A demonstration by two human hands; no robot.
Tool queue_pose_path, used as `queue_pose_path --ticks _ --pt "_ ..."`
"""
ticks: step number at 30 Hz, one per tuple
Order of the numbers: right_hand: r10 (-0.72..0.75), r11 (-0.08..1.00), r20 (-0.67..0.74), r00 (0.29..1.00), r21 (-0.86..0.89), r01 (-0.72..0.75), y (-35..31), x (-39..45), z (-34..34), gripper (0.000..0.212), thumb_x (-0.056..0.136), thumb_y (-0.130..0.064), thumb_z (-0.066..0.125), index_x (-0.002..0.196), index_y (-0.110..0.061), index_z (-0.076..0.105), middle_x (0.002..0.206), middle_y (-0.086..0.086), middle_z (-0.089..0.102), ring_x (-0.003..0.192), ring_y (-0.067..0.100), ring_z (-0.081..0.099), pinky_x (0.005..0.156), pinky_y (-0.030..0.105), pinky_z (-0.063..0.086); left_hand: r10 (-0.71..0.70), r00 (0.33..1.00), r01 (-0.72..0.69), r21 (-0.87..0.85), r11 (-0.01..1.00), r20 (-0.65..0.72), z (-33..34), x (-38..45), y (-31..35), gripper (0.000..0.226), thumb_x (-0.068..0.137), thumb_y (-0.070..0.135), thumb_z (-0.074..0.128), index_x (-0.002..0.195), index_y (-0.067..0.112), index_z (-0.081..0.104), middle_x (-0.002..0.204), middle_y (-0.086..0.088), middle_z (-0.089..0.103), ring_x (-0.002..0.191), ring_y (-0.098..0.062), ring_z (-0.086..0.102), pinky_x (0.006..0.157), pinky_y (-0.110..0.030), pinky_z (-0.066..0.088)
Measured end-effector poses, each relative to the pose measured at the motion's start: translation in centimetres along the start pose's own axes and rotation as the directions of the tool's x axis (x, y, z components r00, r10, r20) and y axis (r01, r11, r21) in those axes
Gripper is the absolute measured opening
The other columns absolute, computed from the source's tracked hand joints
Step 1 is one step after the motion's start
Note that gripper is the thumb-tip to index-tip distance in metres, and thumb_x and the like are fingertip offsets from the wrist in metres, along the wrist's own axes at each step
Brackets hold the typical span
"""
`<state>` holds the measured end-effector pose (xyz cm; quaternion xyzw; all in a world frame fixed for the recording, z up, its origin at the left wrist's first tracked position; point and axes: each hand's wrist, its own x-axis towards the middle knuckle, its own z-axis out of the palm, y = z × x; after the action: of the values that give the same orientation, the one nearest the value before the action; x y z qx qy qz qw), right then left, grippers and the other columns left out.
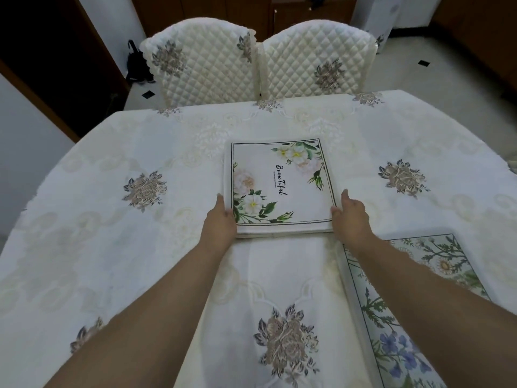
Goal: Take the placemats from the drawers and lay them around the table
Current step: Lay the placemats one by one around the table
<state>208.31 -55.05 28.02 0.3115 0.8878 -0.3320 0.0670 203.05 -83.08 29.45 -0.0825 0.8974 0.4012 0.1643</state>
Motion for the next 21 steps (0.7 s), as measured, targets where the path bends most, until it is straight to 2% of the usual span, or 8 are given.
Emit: queue_pose_path --ticks 2,4,7,11,14,16,18,21 --pt "-0.014 0.995 -0.081 0.997 -0.095 0.007 0.5 -0.3 0.4 0.059 0.102 -0.034 0.049 0.156 -0.021 0.029 0.159 0.012 0.026 0.14 0.04 0.027 0.111 0.05 0.032 0.041 0.998 -0.038 0.084 0.996 -0.041 0.0 -0.1 -0.7 0.054 0.108 0.019 0.033 0.16 0.013 0.024 0.143 -0.019 0.053 0.126 -0.033 0.054 0.103 -0.04 0.043" --pt "-0.083 0.996 -0.171 0.982 -0.052 0.075 0.6 -0.7 0.5 0.055 0.099 -0.03 0.055 0.151 -0.017 0.041 0.155 0.011 0.034 0.139 0.038 0.031 0.109 0.048 0.033 0.09 0.99 -0.074 0.143 0.987 -0.105 -0.2 -0.4 -1.3 0.047 0.106 0.02 0.041 0.152 0.008 0.042 0.155 -0.017 0.043 0.142 -0.033 0.041 0.115 -0.039 0.033" --pt "-0.131 0.98 -0.221 0.966 0.115 0.159 -0.1 -1.5 0.1 0.048 0.097 -0.02 0.06 0.141 -0.005 0.05 0.138 0.017 0.053 0.128 0.033 0.049 0.105 0.035 0.038 0.131 0.968 -0.109 0.11 0.988 -0.215 -0.9 -1.1 -0.9 0.033 0.101 0.023 0.056 0.127 0.005 0.066 0.14 -0.014 0.06 0.125 -0.028 0.057 0.098 -0.027 0.04" --pt "-0.097 0.971 -0.188 0.977 0.197 0.134 -1.8 -4.9 -0.9 0.037 0.099 -0.014 0.055 0.135 -0.008 0.047 0.123 0.018 0.062 0.096 0.025 0.056 0.078 0.027 0.039 0.151 0.966 -0.154 0.002 0.988 -0.21 -2.7 -3.2 -0.2 0.026 0.104 0.025 0.051 0.125 0.013 0.063 0.109 0.0 0.068 0.077 -0.008 0.059 0.06 -0.011 0.038" --pt "-0.102 0.941 -0.148 0.984 0.306 0.144 -1.4 -10.0 -1.1 0.046 0.1 -0.014 0.053 0.143 -0.028 0.041 0.138 0.009 0.057 0.117 0.025 0.058 0.088 0.027 0.04 0.141 0.966 -0.155 -0.049 0.987 -0.218 -4.4 -7.4 -2.3 0.024 0.104 0.029 0.05 0.123 0.02 0.061 0.108 0.006 0.067 0.087 -0.014 0.066 0.067 -0.02 0.05" --pt "-0.196 0.933 -0.095 0.976 0.289 0.215 -0.1 -14.3 -0.4 0.054 0.101 -0.014 0.053 0.146 -0.039 0.039 0.136 -0.006 0.052 0.119 0.012 0.052 0.094 0.026 0.038 0.087 0.976 -0.106 -0.085 0.991 -0.201 -5.7 -11.0 -5.5 0.018 0.104 0.029 0.052 0.118 0.023 0.061 0.105 0.011 0.067 0.093 -0.013 0.066 0.064 -0.019 0.055" --pt "-0.296 0.936 -0.023 0.955 0.191 0.295 1.8 -18.2 1.2 0.051 0.1 -0.014 0.054 0.144 -0.037 0.046 0.131 -0.012 0.052 0.117 0.008 0.051 0.097 0.023 0.037 0.052 0.984 -0.06 -0.045 0.997 -0.168 -6.8 -14.7 -9.5 0.014 0.102 0.03 0.054 0.114 0.027 0.061 0.1 0.017 0.067 0.092 -0.009 0.065 0.072 -0.029 0.056" --pt "-0.273 0.952 0.083 0.958 0.165 0.257 4.9 -23.2 4.5 0.042 0.098 -0.011 0.057 0.135 -0.03 0.057 0.124 -0.011 0.056 0.123 0.015 0.054 0.1 0.021 0.036 -0.086 0.992 0.088 0.018 0.996 -0.093 -8.0 -19.6 -15.6 0.012 0.098 0.033 0.06 0.11 0.032 0.064 0.096 0.012 0.071 0.089 -0.006 0.065 0.079 -0.034 0.053"
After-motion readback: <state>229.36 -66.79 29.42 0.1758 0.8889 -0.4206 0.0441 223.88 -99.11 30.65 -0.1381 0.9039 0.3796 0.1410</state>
